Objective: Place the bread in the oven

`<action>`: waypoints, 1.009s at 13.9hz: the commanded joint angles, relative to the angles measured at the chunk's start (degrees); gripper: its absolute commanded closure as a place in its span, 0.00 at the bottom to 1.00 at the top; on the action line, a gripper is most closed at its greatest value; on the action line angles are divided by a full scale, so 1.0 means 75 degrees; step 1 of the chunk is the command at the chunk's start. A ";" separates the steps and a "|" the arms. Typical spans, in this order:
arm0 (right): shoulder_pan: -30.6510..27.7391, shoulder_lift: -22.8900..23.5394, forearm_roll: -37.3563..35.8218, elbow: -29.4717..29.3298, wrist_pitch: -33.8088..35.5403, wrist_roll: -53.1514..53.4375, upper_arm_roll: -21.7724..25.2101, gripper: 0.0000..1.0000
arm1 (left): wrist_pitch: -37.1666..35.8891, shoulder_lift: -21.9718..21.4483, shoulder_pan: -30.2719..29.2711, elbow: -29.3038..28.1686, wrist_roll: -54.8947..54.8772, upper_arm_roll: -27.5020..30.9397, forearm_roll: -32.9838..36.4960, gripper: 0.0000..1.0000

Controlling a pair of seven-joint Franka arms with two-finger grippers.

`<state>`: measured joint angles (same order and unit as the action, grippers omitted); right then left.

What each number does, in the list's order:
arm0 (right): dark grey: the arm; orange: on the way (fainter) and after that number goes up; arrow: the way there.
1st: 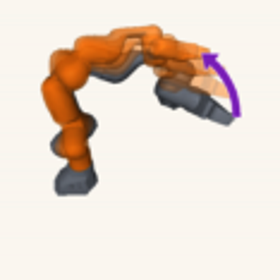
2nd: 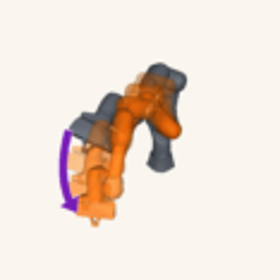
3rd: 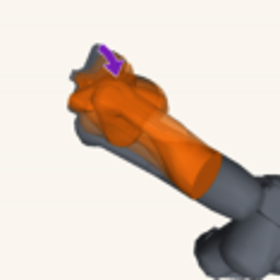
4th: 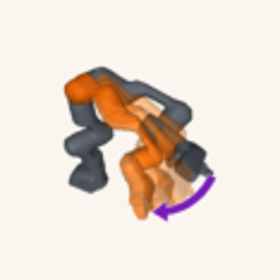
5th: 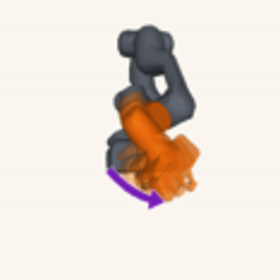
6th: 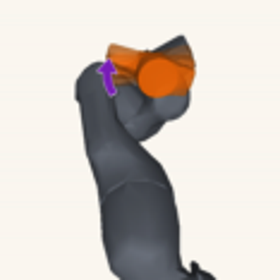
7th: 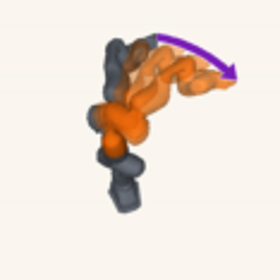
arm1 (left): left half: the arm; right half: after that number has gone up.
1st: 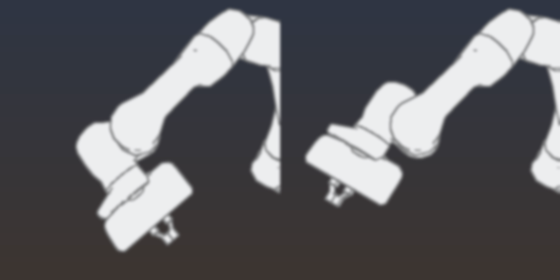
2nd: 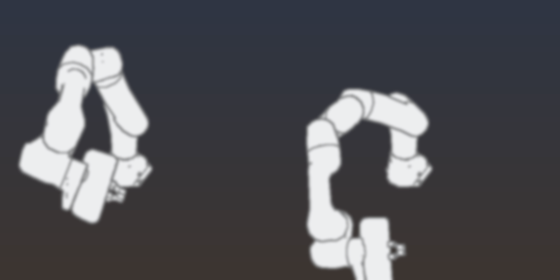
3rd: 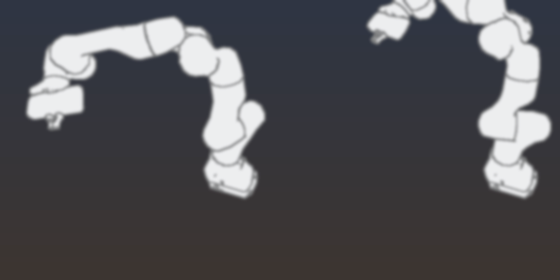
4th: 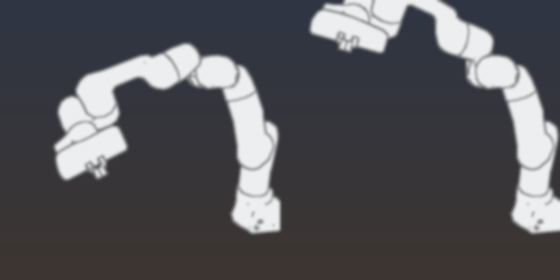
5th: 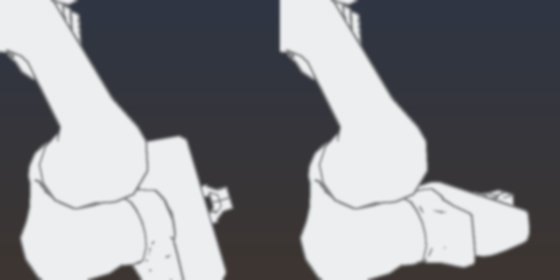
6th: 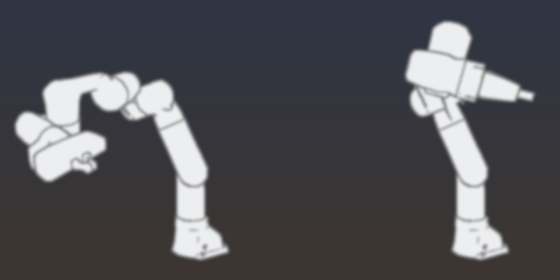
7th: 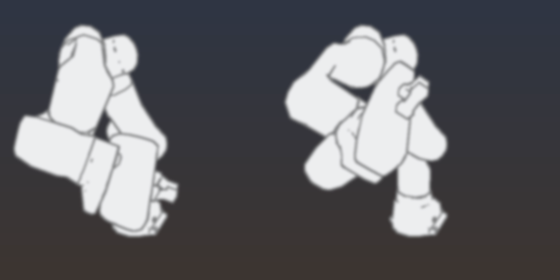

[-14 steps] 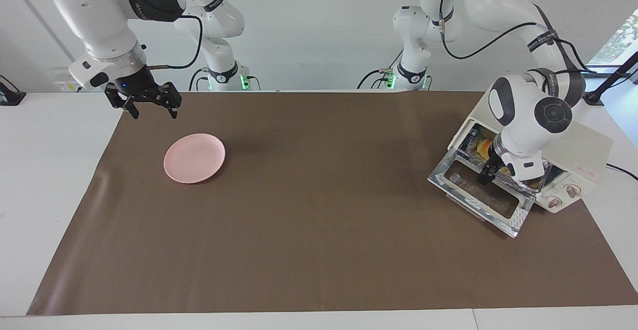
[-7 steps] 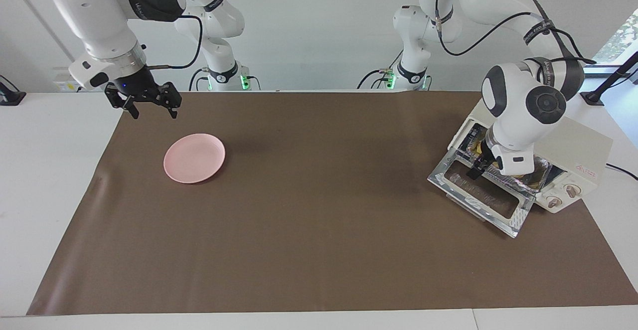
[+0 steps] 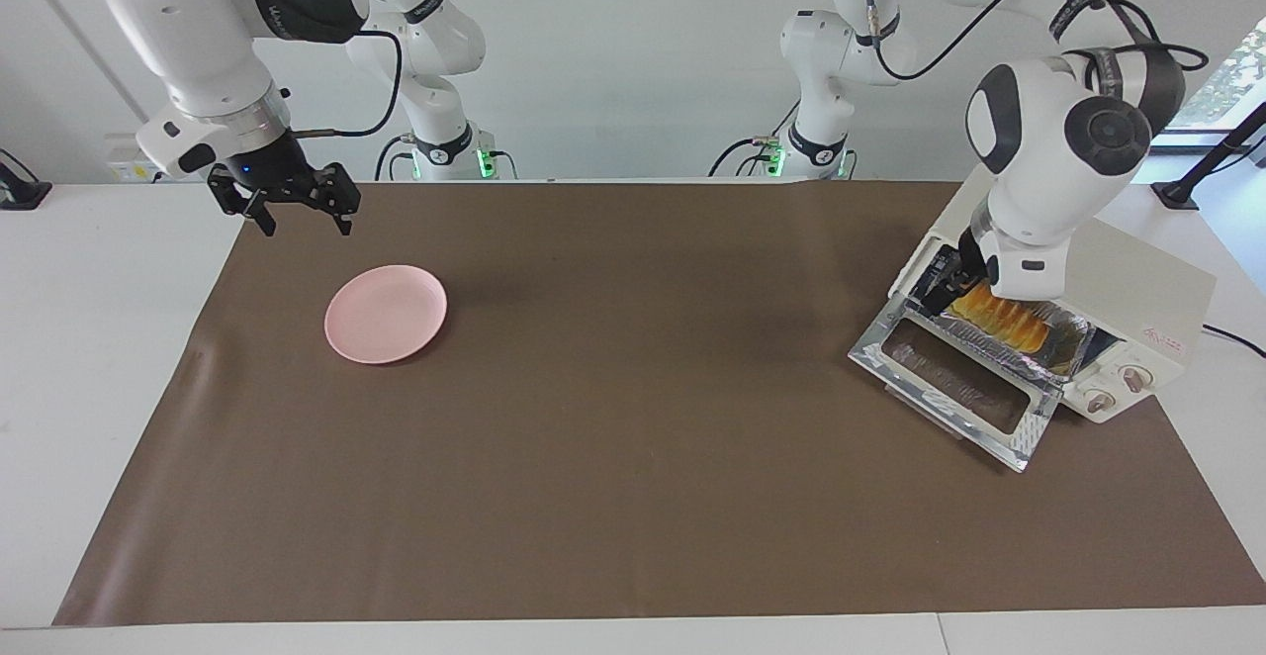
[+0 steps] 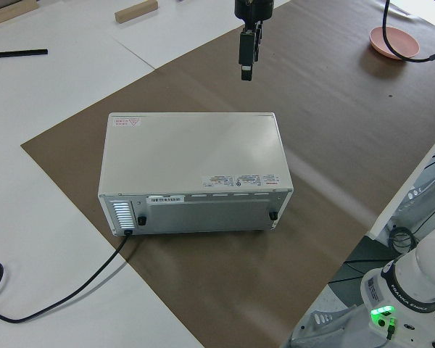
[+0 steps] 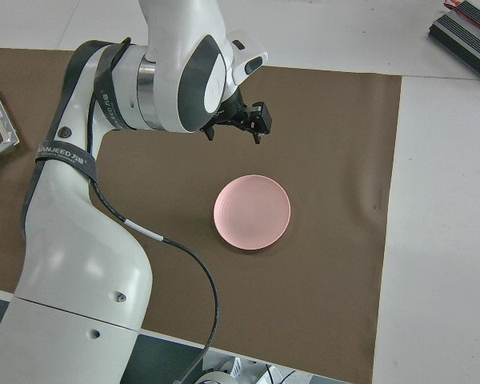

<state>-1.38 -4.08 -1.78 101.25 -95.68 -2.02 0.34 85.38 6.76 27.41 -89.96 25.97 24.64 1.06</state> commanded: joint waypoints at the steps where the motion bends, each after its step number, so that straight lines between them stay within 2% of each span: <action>1: -0.0074 -0.0136 -0.0068 0.0082 0.0101 0.0046 -0.0057 0.00 | -0.0076 -0.0992 -0.0044 -0.0683 -0.0356 -0.0050 0.0070 0.00; 2: -0.0074 -0.0136 -0.0068 0.0082 0.0101 0.0058 -0.0057 0.00 | -0.0180 -0.1227 -0.0277 -0.0767 -0.0693 -0.0317 0.0070 0.00; 5: -0.0074 -0.0136 -0.0068 0.0082 0.0101 0.0046 -0.0057 0.00 | -0.0720 -0.1312 -0.2580 -0.0768 -0.1387 -0.2738 0.0082 0.00; 6: -0.0074 -0.0136 -0.0068 0.0094 0.0101 0.0046 -0.0057 0.00 | -0.0743 -0.1381 -0.2820 -0.0779 -0.1643 -0.3013 0.0082 0.00; 8: -0.0074 -0.0124 -0.0068 0.0082 0.0101 0.0046 -0.0057 0.00 | -0.0313 -0.1336 -0.2822 -0.0791 -0.2416 -0.3015 0.0070 0.00; 14: -0.0074 -0.0136 -0.0068 0.0082 0.0101 0.0046 -0.0057 0.00 | -0.0123 -0.1452 -0.2752 -0.0873 -0.2489 -0.3097 0.0070 0.00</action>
<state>-1.38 -4.08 -1.78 101.25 -95.68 -2.02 0.34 82.91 -2.34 7.16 -94.40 8.72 2.11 1.06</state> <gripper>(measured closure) 0.000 0.000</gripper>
